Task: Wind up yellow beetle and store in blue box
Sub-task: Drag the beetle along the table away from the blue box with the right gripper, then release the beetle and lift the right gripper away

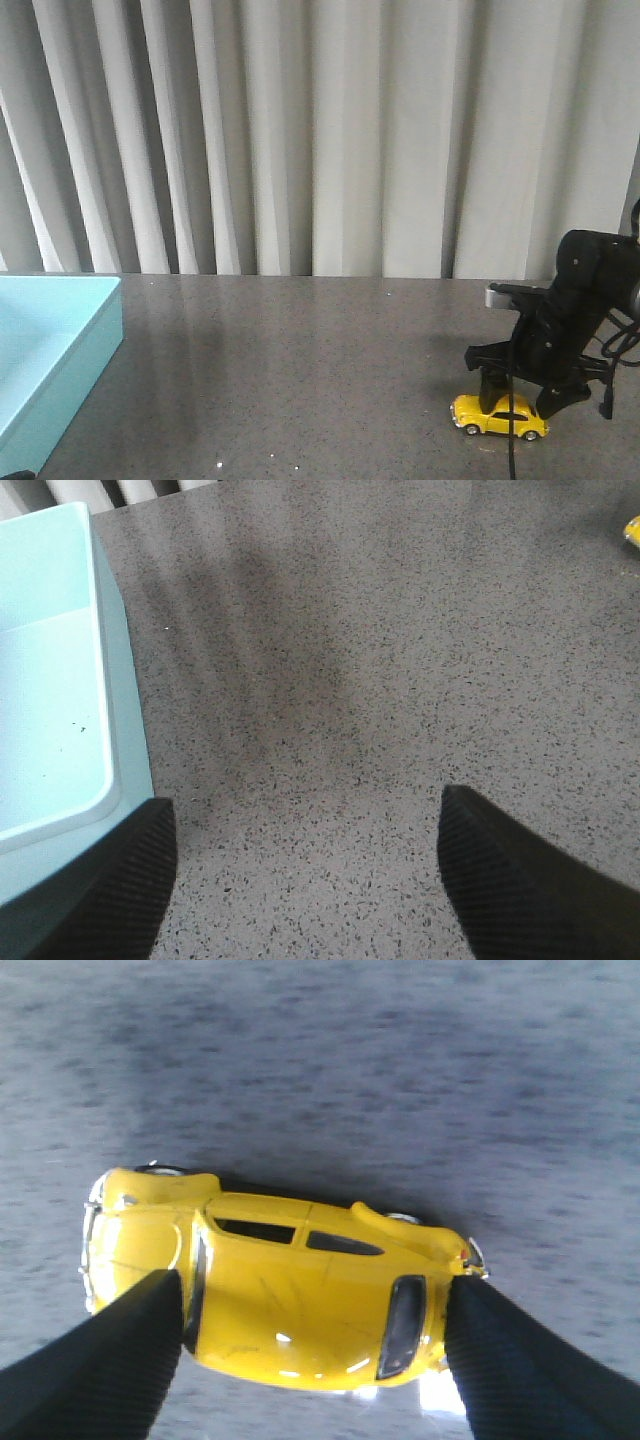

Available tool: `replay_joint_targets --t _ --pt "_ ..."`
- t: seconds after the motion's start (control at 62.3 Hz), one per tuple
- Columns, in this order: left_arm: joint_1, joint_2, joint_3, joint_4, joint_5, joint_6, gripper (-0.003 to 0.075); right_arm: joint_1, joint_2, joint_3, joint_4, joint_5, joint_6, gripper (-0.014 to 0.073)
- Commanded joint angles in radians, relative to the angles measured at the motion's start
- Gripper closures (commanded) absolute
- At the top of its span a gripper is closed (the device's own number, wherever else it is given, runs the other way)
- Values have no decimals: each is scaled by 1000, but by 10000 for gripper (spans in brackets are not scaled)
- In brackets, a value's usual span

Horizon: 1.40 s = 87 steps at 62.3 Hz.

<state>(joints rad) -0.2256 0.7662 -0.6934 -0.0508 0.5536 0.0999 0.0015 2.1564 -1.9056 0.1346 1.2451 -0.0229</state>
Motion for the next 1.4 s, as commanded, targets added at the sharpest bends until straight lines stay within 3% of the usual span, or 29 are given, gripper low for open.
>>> replay_joint_targets --t 0.0,0.369,0.706,1.059,1.38 --pt "-7 -1 -21 -6 -63 0 185 -49 -29 -17 -25 9 -47 67" --pt "-7 -1 -21 -6 -63 0 185 -202 -29 -17 -20 11 -226 67" --pt "-7 -1 -21 -6 -62 0 185 -297 -29 -17 20 -16 -277 67" --pt "-7 -1 -21 -6 -62 0 185 -299 -142 -17 131 -69 -358 67" --pt "-7 0 -21 -6 -56 0 185 -234 -400 2 143 -22 -303 67"
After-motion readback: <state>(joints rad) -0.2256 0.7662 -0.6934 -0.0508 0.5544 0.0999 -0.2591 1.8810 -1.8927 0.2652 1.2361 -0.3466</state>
